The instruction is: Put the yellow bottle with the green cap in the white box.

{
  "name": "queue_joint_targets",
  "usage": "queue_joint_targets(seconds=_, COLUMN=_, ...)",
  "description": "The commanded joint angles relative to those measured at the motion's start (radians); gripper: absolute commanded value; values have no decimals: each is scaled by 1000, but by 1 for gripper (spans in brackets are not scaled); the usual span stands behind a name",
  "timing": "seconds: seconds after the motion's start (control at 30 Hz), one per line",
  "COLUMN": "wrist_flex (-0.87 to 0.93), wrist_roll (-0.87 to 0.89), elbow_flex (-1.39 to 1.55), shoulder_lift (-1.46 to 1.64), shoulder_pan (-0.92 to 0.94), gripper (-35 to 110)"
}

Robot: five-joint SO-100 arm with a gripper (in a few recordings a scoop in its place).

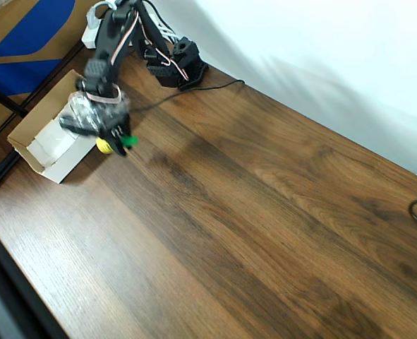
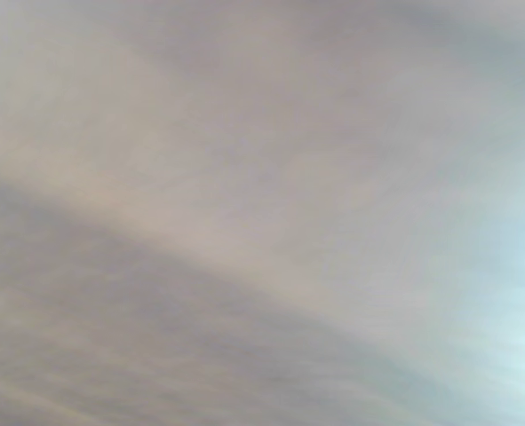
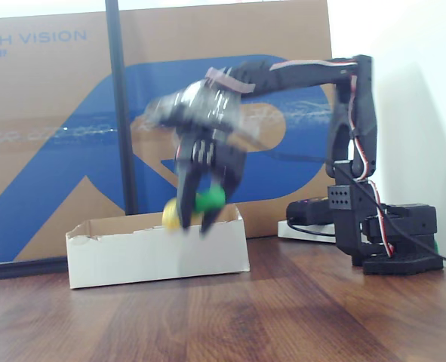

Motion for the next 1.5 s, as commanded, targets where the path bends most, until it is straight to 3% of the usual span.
queue_joint_targets(seconds=0.0, wrist_flex=28, wrist_roll=12, elbow_flex=-12, shoulder_lift=175, shoulder_pan=44, gripper=0)
queue_joint_targets(seconds=0.57, wrist_flex=44, wrist_roll=34, elbow_flex=-11, shoulder_lift=215, shoulder_pan=423, gripper=0)
queue_joint_targets(seconds=0.87, wrist_flex=-40, wrist_roll=67, elbow_flex=-41, shoulder_lift=167, shoulder_pan=703, gripper=0)
queue_joint_targets(seconds=1.37, wrist_flex=-41, wrist_roll=135, elbow_flex=-370, shoulder_lift=-255, shoulder_pan=718, gripper=0)
queue_joint_targets(seconds=1.47, wrist_flex=-48, wrist_roll=133, elbow_flex=-390, shoulder_lift=-311, shoulder_pan=733, gripper=11)
